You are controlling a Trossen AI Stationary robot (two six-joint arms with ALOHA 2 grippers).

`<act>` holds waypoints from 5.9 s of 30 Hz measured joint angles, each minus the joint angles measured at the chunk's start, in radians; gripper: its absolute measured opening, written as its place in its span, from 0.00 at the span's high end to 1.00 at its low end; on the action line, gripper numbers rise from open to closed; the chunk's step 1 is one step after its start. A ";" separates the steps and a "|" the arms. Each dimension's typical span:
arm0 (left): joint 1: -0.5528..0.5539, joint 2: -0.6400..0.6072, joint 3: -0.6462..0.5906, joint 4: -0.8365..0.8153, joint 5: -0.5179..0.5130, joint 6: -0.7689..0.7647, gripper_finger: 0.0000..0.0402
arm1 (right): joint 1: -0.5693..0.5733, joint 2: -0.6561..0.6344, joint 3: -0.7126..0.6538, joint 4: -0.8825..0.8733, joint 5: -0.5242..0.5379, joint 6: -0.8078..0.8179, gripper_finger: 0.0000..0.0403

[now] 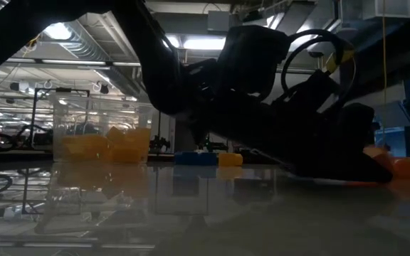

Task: Sort blocks
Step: Put the orange game piece into the bottom right transparent bin

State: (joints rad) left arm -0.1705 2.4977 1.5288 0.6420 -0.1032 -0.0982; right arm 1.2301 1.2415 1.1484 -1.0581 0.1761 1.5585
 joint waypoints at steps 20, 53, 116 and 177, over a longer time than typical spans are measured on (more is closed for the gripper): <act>-0.038 -0.072 -0.002 0.036 0.032 0.029 1.00 | 0.000 -0.002 0.000 0.011 0.185 -0.130 0.63; -0.164 -0.142 0.283 -0.064 0.136 0.256 1.00 | 0.000 -0.039 0.000 -0.072 0.599 -0.294 0.63; -0.159 -0.183 0.505 -1.132 0.171 0.364 0.71 | 0.000 -0.038 0.000 -0.096 0.562 -0.363 0.63; -0.194 -0.062 0.364 -0.880 -0.179 0.529 0.99 | 0.000 -0.013 0.000 -0.094 0.580 -0.363 0.63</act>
State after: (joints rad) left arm -0.3649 2.4356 1.8931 -0.2377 -0.2825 0.4305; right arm 1.2301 1.2285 1.1488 -1.1526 0.7562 1.1954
